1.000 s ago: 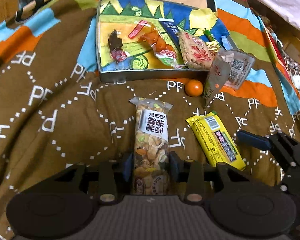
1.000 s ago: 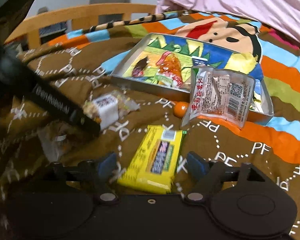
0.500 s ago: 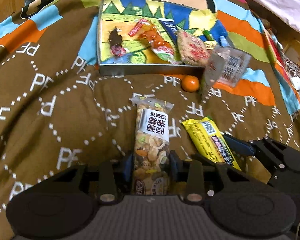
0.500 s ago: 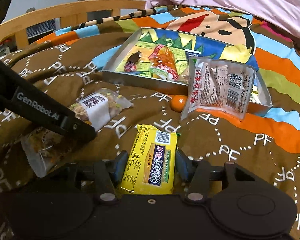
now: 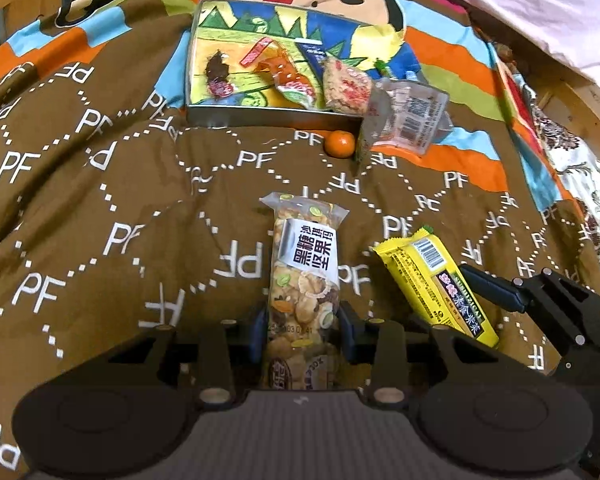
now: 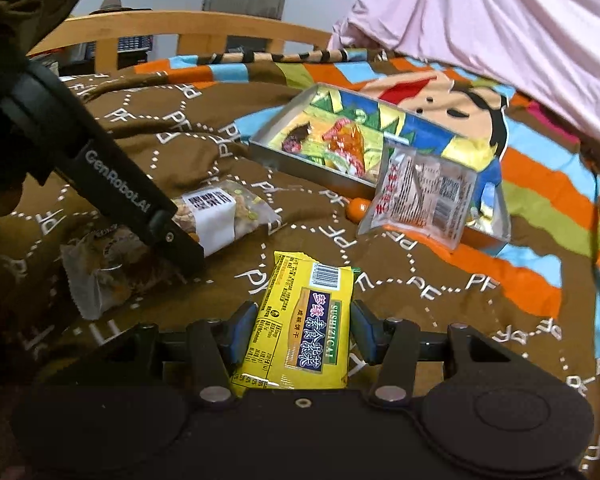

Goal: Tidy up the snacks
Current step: 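Grasp the yellow wafer bar with the right tool while the left tool lifts the nut pack, then carry the nut pack and wafer bar into the tin tray and lower them, then open both tools and withdraw them from the tray, then move the right tool to the white red-printed pouch and close on it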

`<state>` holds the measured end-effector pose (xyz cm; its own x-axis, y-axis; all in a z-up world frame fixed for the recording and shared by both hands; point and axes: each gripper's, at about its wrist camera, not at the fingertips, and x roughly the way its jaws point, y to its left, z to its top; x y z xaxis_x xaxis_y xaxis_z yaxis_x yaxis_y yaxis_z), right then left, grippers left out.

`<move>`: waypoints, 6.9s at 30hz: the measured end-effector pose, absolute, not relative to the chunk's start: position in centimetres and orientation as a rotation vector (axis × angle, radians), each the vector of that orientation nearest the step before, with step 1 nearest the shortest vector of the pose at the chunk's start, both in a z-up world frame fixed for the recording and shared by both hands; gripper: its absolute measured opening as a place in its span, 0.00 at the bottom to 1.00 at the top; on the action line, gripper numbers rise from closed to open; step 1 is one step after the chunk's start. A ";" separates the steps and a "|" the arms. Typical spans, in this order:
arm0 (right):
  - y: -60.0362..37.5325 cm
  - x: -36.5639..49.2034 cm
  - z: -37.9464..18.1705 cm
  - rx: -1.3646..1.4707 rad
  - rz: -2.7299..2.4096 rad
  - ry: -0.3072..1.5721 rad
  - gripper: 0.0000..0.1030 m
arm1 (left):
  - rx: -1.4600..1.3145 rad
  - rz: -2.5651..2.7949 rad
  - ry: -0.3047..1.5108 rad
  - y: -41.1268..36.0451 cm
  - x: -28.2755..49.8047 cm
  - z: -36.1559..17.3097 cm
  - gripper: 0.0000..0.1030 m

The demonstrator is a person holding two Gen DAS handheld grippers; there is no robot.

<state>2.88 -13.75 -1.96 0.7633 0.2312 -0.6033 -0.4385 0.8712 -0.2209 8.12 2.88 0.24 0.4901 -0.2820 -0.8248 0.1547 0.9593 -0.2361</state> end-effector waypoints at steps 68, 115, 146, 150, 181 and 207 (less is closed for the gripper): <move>-9.8 35.2 0.9 -0.375 0.303 0.561 0.51 | -0.162 -0.134 0.677 5.6 31.7 -1.8 0.38; -19.0 19.4 8.1 -0.188 0.209 0.260 0.99 | -0.178 -0.088 0.385 4.2 17.5 6.7 1.00; -24.9 5.5 2.4 -0.123 0.133 0.508 0.99 | -0.027 -0.174 0.593 1.2 6.4 0.3 1.00; -25.2 4.8 1.9 -0.117 0.127 0.537 0.99 | -0.010 -0.173 0.607 1.1 5.7 -0.2 1.00; -24.7 5.4 -0.7 -0.081 0.147 0.699 0.99 | 0.034 -0.186 0.673 0.9 4.4 -1.2 1.00; -24.9 7.0 -2.0 -0.027 0.164 0.732 0.99 | 0.036 -0.160 0.694 1.3 6.2 -1.6 1.00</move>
<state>6.99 -24.86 -2.05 0.7316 0.1394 -0.6673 -0.1583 0.9869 0.0325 6.15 1.28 -1.61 0.7572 -0.1347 -0.6391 0.1586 0.9871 -0.0202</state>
